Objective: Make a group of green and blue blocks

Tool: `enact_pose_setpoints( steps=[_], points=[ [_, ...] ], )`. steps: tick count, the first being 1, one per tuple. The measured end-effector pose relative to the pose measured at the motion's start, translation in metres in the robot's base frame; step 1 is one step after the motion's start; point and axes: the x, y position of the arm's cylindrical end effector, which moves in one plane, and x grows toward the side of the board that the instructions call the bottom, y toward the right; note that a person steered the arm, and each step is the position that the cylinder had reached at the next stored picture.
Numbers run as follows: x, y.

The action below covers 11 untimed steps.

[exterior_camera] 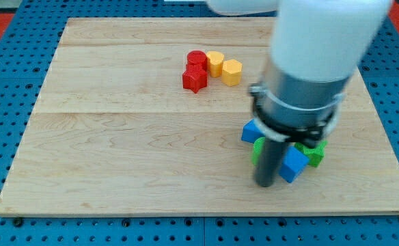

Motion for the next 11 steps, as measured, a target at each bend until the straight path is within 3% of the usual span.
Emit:
enact_pose_setpoints(
  steps=[1,5,7,9,10,11],
  points=[
    [-0.013,-0.045],
    [-0.032,0.019],
    [-0.05,-0.075],
    [-0.095,-0.043],
    [-0.096,0.021],
    [-0.096,0.024]
  ],
)
